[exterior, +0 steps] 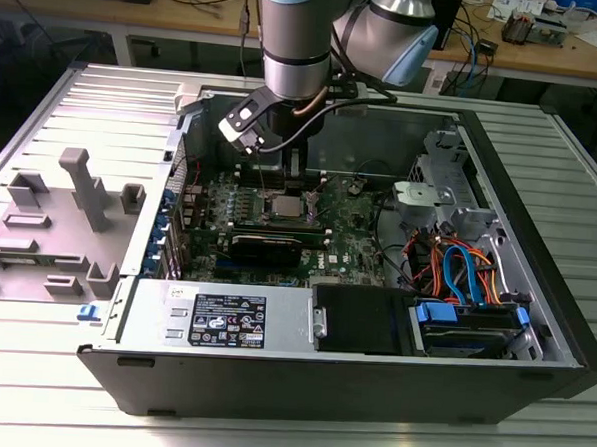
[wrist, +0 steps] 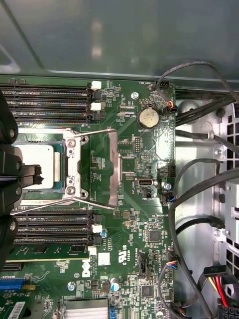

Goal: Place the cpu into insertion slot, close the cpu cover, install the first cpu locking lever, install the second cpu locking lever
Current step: 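Close the cpu cover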

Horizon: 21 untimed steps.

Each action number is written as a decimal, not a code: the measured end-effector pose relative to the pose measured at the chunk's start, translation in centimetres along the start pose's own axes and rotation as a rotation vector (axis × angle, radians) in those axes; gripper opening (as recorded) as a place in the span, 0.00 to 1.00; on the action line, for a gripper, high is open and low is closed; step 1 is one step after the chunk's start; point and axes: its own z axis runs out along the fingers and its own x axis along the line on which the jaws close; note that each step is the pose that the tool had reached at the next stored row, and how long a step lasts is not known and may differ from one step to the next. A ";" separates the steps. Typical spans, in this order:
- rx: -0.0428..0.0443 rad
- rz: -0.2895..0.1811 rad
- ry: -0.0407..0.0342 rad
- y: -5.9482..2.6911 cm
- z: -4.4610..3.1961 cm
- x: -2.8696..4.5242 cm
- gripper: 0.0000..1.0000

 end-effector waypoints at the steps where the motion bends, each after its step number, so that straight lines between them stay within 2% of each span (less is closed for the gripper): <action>1: 0.0000 0.000 0.0000 0.07 0.01 0.00 0.11; 3: 0.0000 0.000 -0.0020 0.09 -0.06 0.00 0.11; 5: -0.0001 -0.001 -0.0076 0.11 -0.27 0.00 0.11; 12: 0.0001 -0.001 -0.0083 0.12 -0.29 -0.01 0.11; 13: 0.0071 -0.001 -0.0114 0.13 -0.30 -0.01 0.11; 14: 0.0356 -0.002 -0.0126 0.12 -0.30 0.00 0.11; 15: 0.0601 -0.002 -0.0137 0.13 -0.29 0.00 0.11; 16: 0.0711 -0.003 -0.0139 0.13 -0.30 0.00 0.11; 21: 0.0724 -0.003 -0.0138 0.13 -0.33 0.00 0.11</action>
